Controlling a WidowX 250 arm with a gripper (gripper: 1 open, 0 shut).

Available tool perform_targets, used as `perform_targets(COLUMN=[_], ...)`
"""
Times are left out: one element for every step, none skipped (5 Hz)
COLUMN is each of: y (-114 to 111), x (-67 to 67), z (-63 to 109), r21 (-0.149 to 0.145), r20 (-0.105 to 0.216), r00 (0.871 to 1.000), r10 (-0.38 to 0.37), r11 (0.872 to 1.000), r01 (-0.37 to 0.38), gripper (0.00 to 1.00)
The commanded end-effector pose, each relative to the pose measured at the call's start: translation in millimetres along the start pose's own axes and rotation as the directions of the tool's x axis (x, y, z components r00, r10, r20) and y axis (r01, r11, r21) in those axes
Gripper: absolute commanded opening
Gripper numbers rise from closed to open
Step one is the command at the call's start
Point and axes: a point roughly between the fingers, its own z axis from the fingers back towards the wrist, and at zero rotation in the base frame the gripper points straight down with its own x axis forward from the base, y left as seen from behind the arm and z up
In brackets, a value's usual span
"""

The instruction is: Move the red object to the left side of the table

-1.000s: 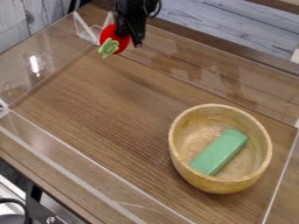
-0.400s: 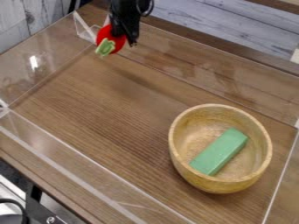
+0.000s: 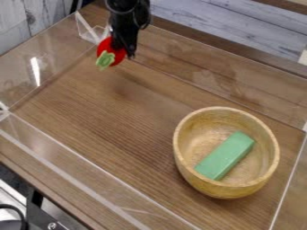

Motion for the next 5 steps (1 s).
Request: perform_targets(y=[1.6,9.9,23.2,42.1,47.9], x=[-7.3,-13.1,-16.1,-11.0,-6.0], z=[-2.1,0.1,3.9,-7.8,-15.3], r21=[0.011,0.008,0.02,0.03,0.017], r20=[0.023,0.02,0.009,-0.021,-0.028], r00=[0.999,0.998,0.995,0.985,0.98], r10=[0.028,0.059,0.1,0.169,0.195], r11=[1.0,0.998,0.995,0.985,0.981], r01=[-0.028,-0.059,-0.101,-0.168,-0.195], gripper=[0.0,0.0,0.0,0.0,0.0])
